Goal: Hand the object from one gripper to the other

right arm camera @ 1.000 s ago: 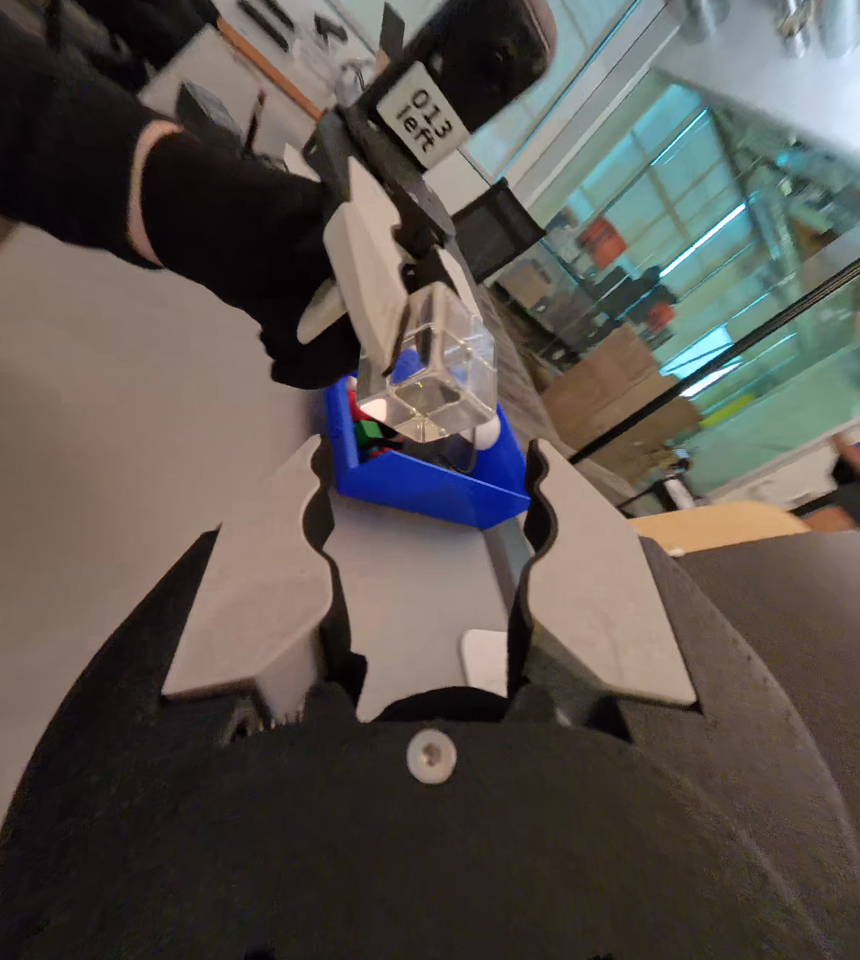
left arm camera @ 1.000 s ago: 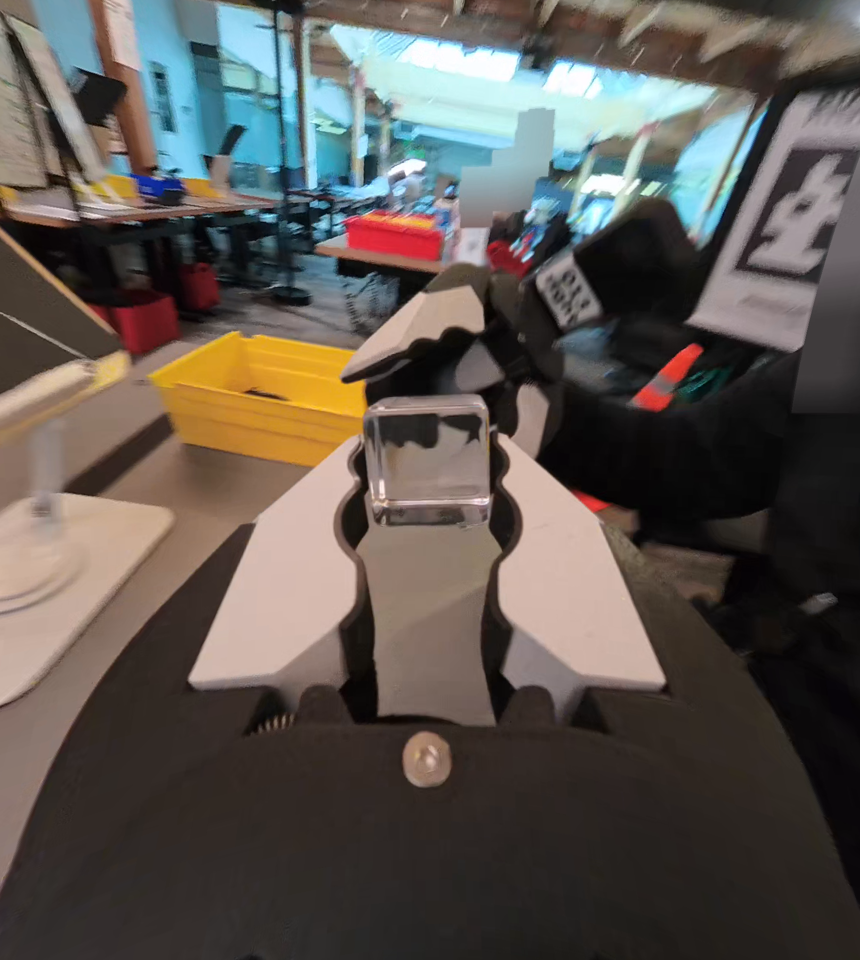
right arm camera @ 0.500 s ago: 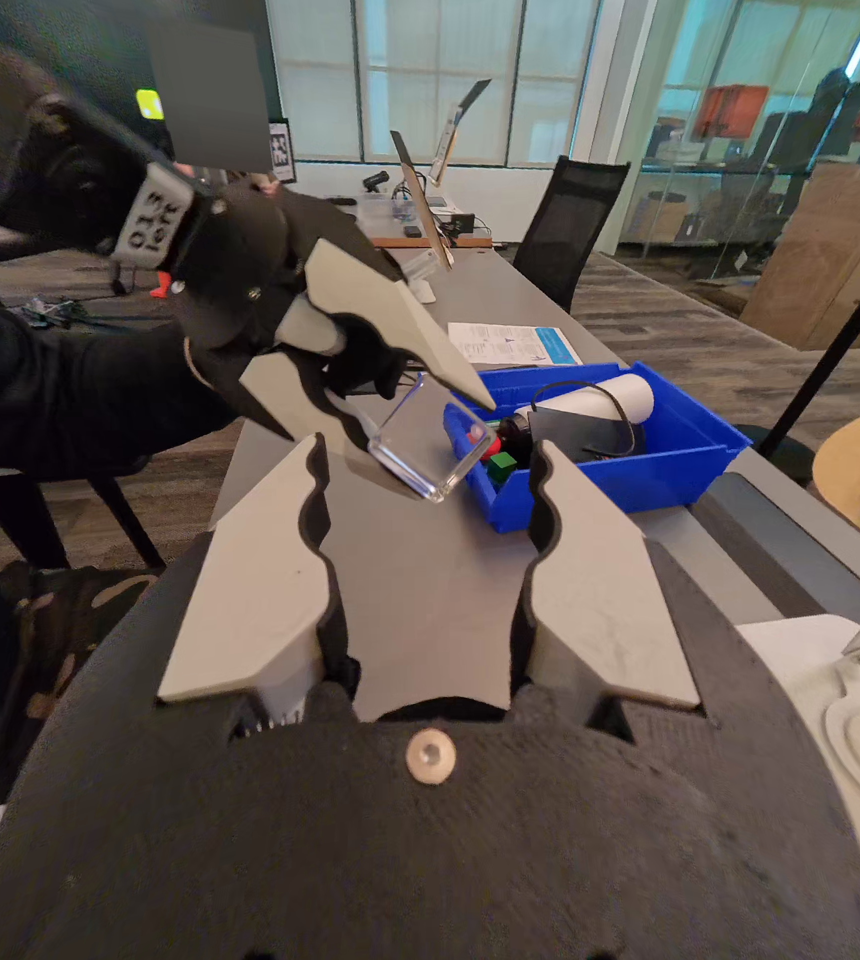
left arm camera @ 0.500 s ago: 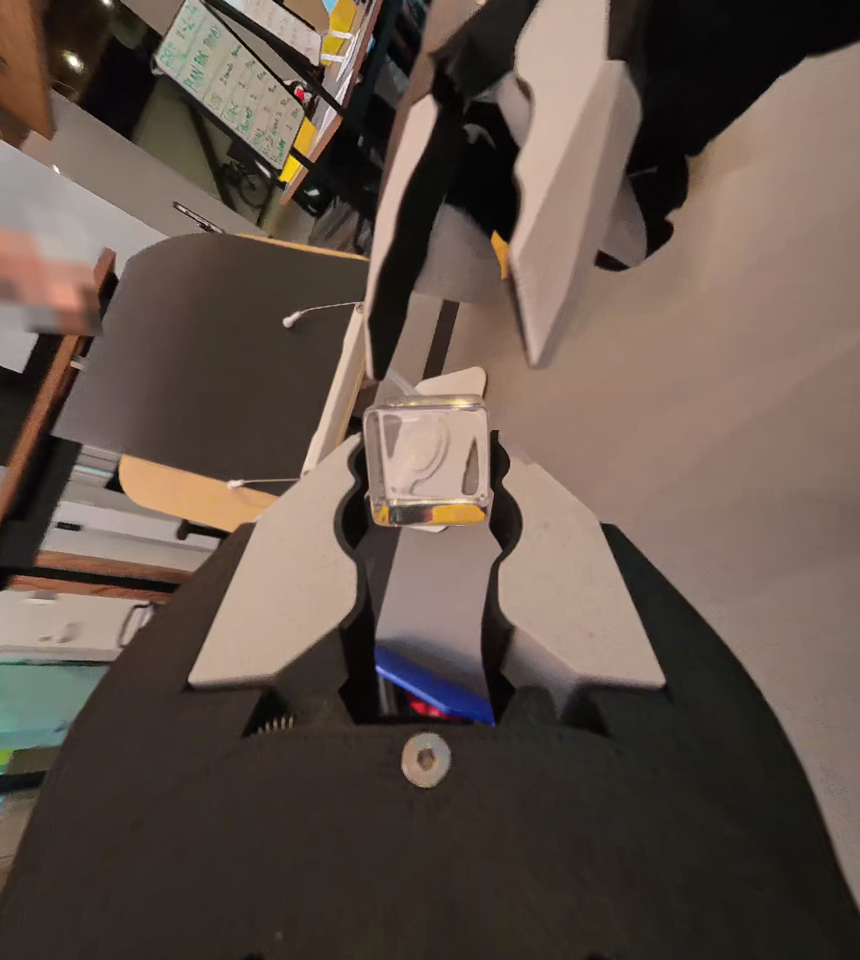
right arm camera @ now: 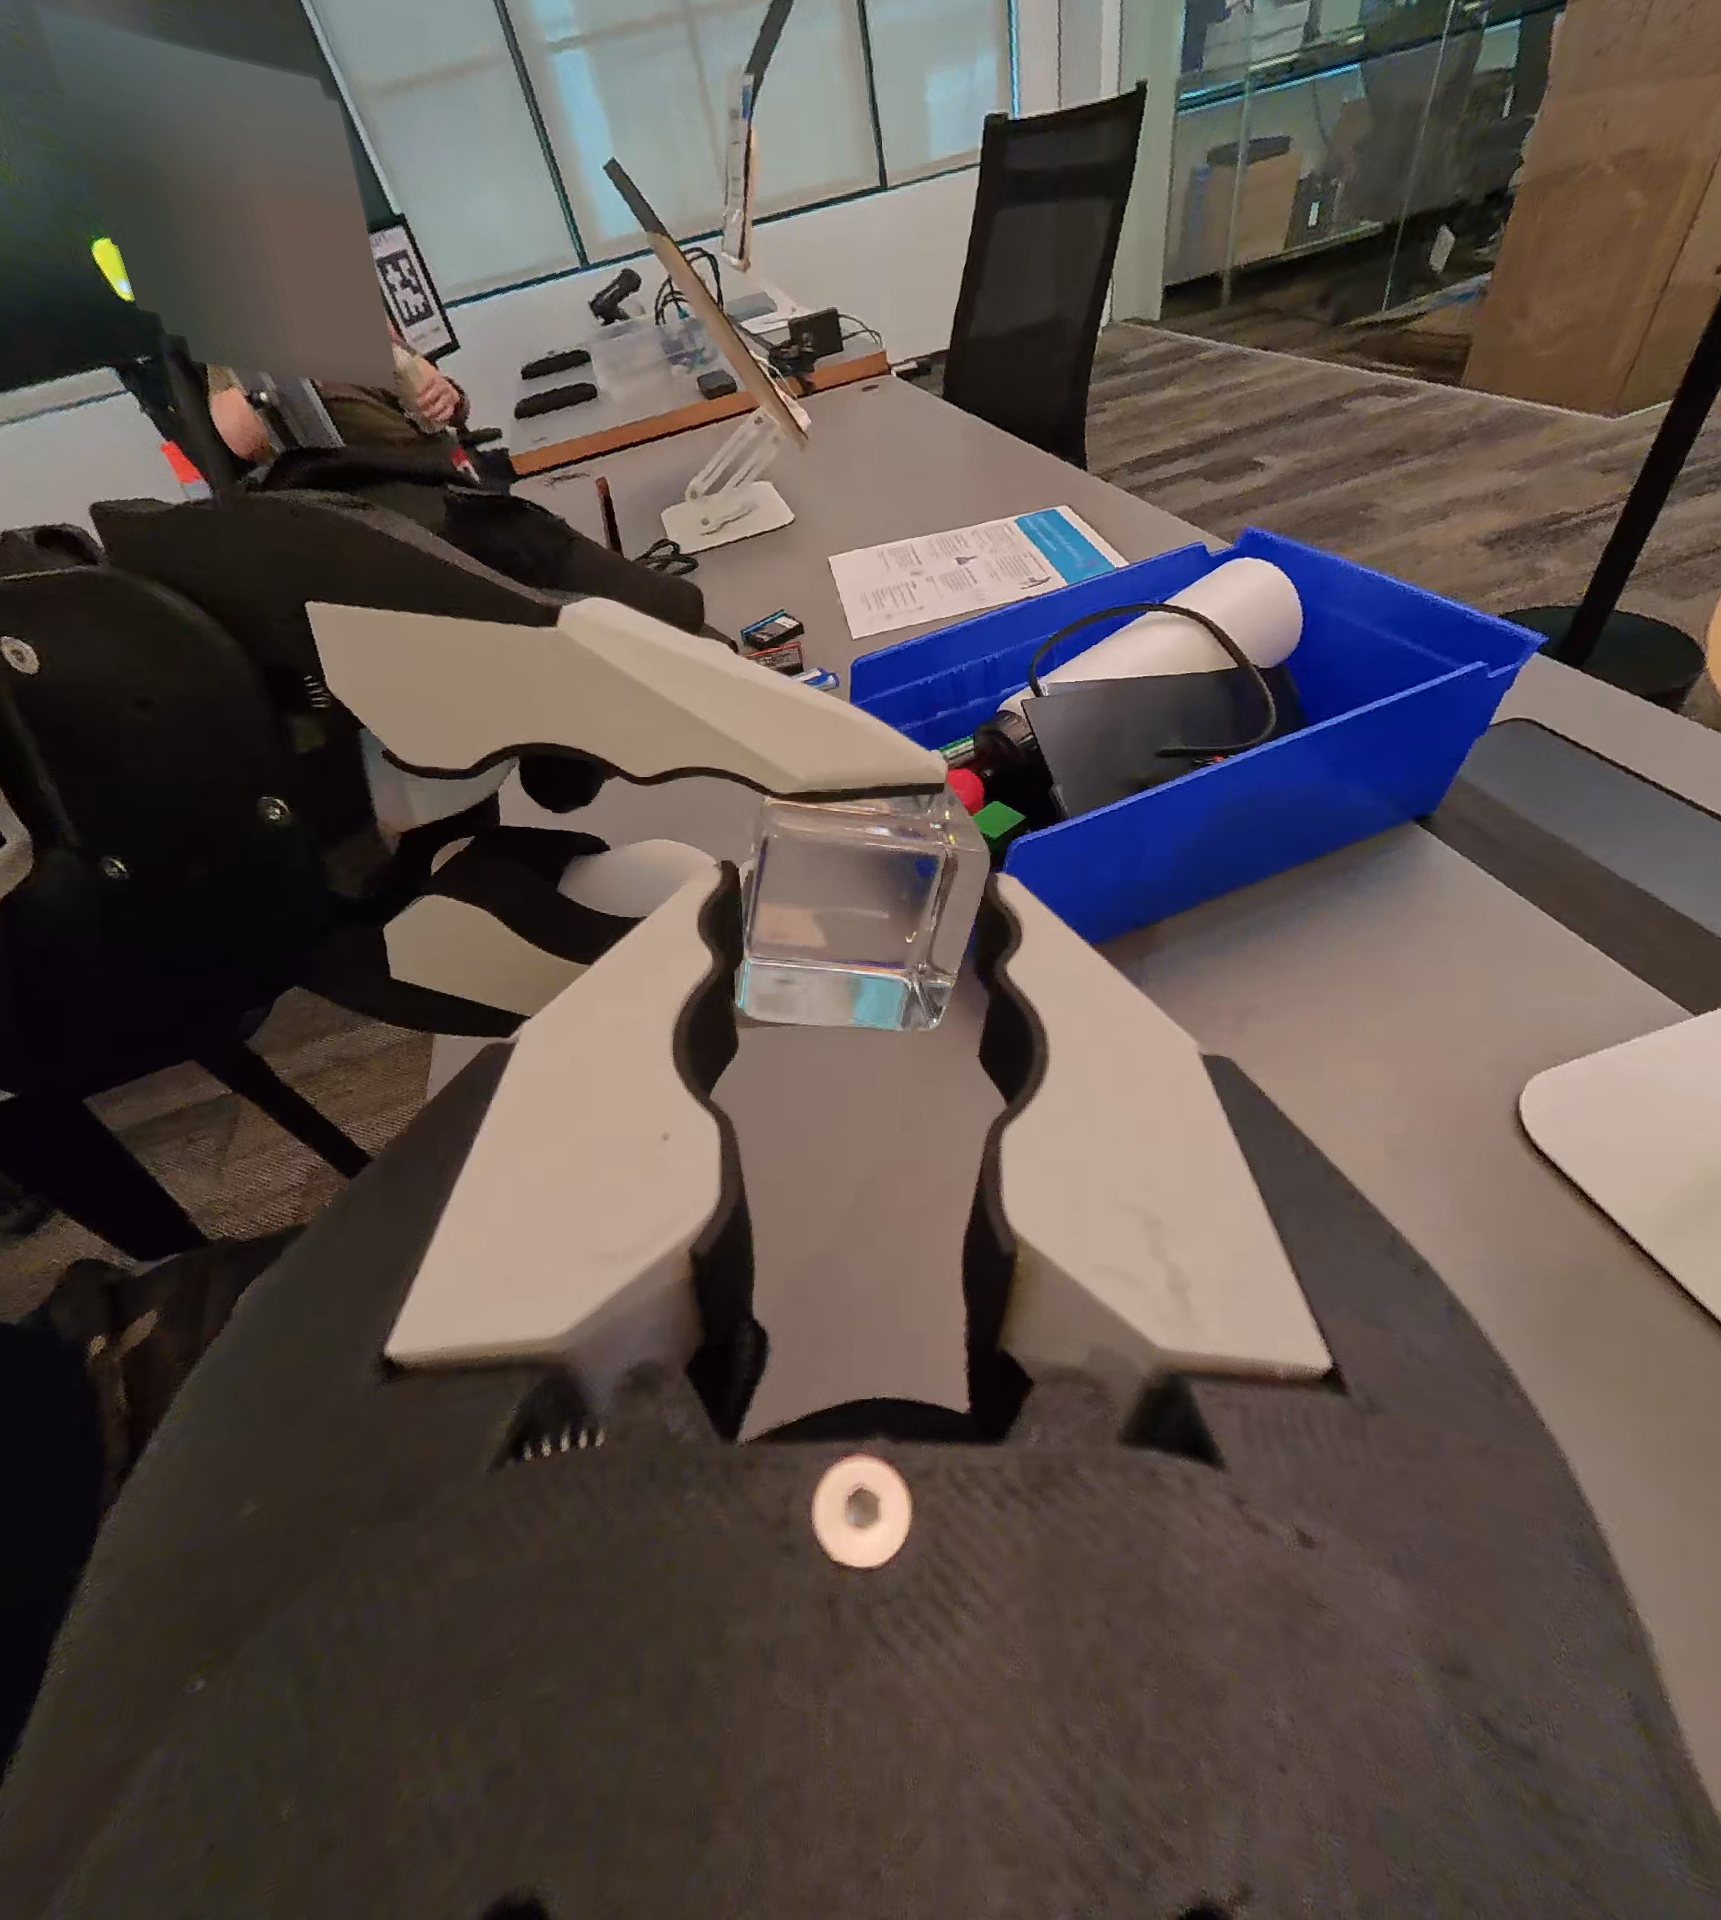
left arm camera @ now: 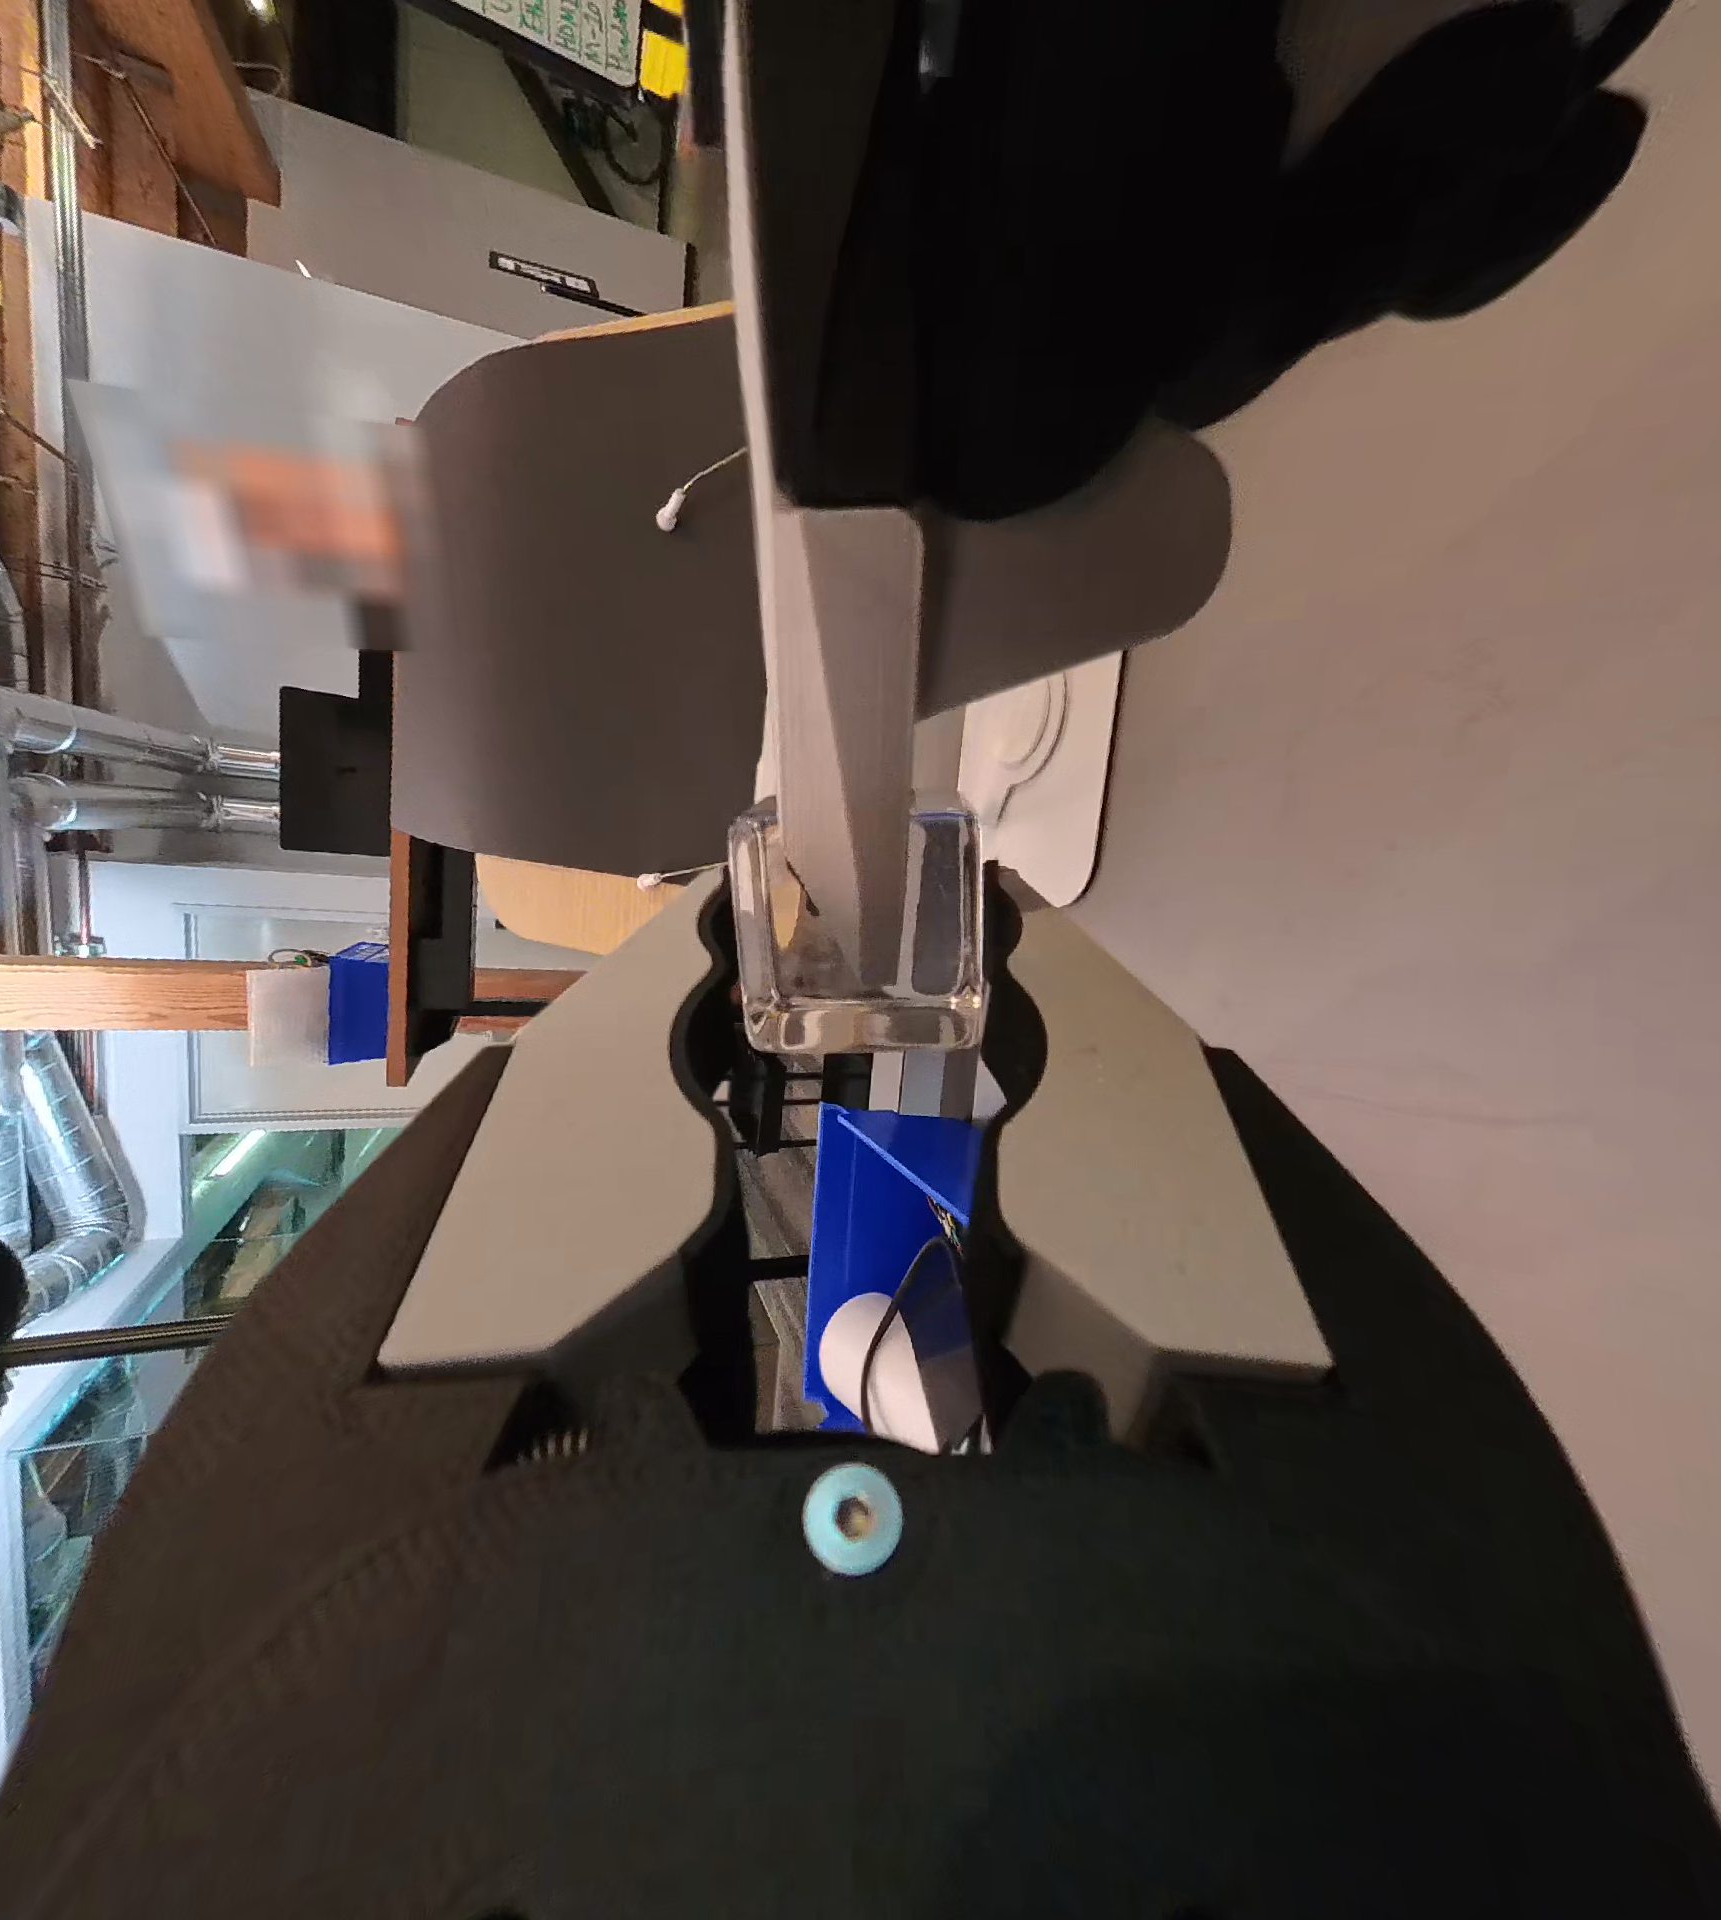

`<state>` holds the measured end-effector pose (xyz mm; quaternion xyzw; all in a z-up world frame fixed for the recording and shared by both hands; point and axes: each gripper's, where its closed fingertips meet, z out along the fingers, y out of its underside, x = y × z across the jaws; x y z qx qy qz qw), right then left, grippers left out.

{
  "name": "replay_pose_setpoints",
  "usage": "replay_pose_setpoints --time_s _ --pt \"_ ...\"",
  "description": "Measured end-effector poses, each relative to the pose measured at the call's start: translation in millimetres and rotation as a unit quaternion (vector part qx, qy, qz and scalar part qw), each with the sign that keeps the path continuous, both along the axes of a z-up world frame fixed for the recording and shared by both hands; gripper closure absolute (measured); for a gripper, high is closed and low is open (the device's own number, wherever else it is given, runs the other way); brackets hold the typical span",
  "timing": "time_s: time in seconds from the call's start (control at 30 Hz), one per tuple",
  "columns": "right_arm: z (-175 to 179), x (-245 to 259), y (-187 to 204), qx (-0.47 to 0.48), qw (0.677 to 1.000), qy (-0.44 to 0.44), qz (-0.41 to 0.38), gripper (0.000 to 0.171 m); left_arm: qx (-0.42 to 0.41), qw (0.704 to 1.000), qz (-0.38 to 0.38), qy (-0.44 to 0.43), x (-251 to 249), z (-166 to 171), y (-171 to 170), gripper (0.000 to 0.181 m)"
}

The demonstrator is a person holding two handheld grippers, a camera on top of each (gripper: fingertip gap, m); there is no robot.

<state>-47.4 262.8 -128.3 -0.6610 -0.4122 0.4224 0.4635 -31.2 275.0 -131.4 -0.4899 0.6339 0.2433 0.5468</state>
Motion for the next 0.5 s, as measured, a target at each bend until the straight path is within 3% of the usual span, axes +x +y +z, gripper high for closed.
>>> replay_pose_setpoints --time_s 0.17,0.23,0.33,0.43,0.5 --pt "8 2 -1 -0.002 0.999 0.043 0.018 0.13 -0.026 0.999 -0.011 -0.044 4 5 -2 0.136" --pt "12 5 0 0.006 0.998 0.058 0.024 0.13 -0.045 0.995 -0.019 -0.083 5 14 -4 0.115" --pt "17 11 2 0.01 0.996 0.082 0.029 0.13 -0.1 0.986 -0.038 -0.131 4 19 -7 0.111" --pt "22 16 1 0.032 0.995 0.088 0.035 0.13 -0.225 0.95 -0.066 -0.204 7 13 -14 0.109" --pt "27 19 -3 0.063 0.994 0.084 0.043 0.13 -0.304 0.909 -0.093 -0.27 7 17 -17 0.107"
